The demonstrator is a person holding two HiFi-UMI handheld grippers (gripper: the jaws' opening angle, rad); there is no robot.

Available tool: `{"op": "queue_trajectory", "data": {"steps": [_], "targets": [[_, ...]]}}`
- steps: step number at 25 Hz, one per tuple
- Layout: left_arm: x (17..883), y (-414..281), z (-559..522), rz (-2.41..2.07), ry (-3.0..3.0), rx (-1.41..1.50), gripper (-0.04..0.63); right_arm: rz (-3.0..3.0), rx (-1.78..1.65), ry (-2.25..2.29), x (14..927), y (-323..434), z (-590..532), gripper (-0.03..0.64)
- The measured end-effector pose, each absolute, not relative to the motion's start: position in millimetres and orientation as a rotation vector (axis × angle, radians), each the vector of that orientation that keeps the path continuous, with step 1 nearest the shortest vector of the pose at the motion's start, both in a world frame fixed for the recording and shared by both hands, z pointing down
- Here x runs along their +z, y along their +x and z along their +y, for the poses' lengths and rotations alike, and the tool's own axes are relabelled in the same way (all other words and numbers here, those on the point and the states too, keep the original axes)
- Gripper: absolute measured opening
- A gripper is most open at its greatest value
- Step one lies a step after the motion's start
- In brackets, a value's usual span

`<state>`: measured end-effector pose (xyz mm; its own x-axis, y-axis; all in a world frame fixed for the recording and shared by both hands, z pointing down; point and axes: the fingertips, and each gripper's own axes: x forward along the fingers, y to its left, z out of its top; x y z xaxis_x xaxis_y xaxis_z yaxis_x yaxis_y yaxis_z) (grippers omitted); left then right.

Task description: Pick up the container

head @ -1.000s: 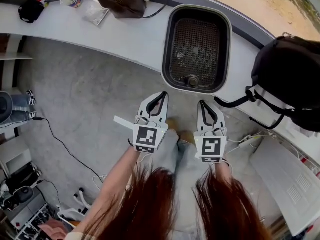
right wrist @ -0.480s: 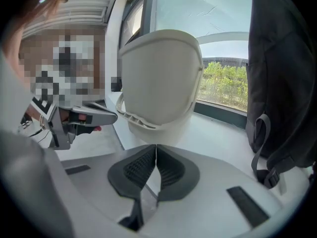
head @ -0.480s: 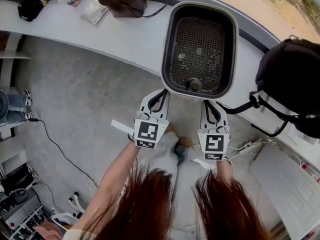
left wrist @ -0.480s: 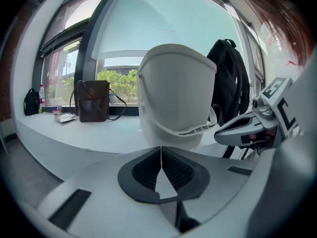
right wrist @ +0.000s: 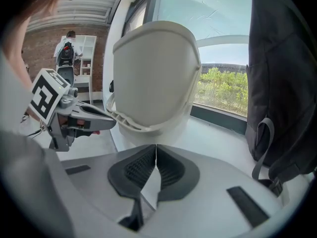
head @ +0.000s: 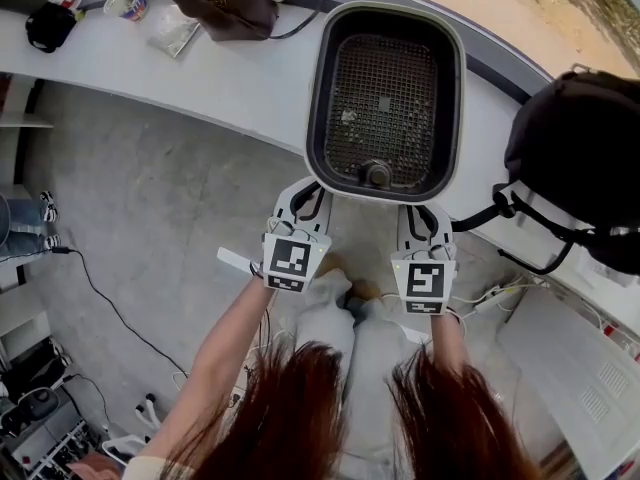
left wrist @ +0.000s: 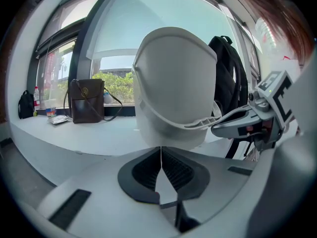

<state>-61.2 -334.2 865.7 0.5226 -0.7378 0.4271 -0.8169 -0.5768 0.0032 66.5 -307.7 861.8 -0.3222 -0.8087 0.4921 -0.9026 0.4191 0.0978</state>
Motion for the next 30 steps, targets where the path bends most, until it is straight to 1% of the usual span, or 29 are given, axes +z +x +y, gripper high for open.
{"op": "queue_trajectory", "data": {"steps": [15, 30], "targets": [[847.6, -57.6, -338.5, -1.281, 2.581, 0.56, 0.017, -2.229, 0.22, 1.447, 846.1, 64.2, -310.9, 0.025], [798.8, -59.8, -321.3, -1.282, 2.541, 0.581, 0.018, -2.229, 0.288, 1.436, 795.8, 62.0, -288.1, 0.025]]}}
